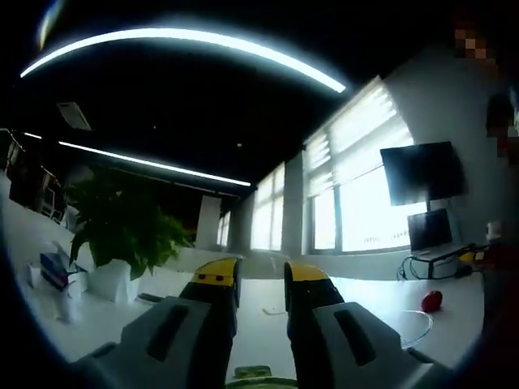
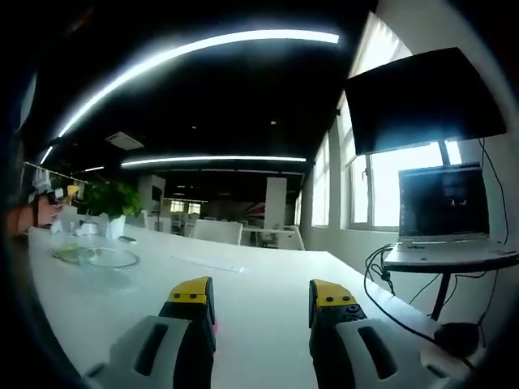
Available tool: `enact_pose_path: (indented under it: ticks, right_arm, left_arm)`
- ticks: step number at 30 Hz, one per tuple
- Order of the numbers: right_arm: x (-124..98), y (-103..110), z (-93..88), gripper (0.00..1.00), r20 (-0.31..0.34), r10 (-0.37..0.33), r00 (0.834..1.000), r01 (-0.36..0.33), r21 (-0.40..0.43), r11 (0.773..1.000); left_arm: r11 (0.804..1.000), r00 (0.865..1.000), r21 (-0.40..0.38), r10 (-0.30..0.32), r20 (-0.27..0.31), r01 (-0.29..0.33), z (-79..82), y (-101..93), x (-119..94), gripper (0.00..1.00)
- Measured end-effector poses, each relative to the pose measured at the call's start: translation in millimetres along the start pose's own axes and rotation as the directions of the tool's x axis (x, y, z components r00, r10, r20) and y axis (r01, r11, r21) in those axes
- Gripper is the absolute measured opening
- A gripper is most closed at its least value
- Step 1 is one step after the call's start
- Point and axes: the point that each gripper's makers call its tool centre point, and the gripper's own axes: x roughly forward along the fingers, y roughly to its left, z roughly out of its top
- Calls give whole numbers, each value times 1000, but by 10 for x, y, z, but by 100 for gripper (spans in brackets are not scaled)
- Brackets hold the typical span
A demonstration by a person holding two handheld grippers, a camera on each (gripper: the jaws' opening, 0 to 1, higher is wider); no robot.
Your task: Pick up the tomato from the tabletop place it into the food storage container close the lid and lock the latches
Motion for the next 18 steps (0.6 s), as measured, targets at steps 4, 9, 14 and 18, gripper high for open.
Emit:
enact_pose_path:
  ticks: [4,9,14,18]
  right_arm:
    - [-13,13,22,41,0,9,1000,-9,-19,1000]
    - [-8,69,19,41,-17,38,999,-39,-51,998]
    - [-7,104,82,42,-6,74,997,-74,-49,996]
    - [-25,66,86,42,-15,76,997,-76,-40,996]
  left_arm:
    - [998,998,12,-64,2,64,20,-164,71,24]
    - [987,987,18,-159,-18,159,17,-412,214,27]
    - [946,946,-22,-324,5,324,93,-813,345,28]
    - [912,912,-30,-410,-6,410,107,-1057,475,30]
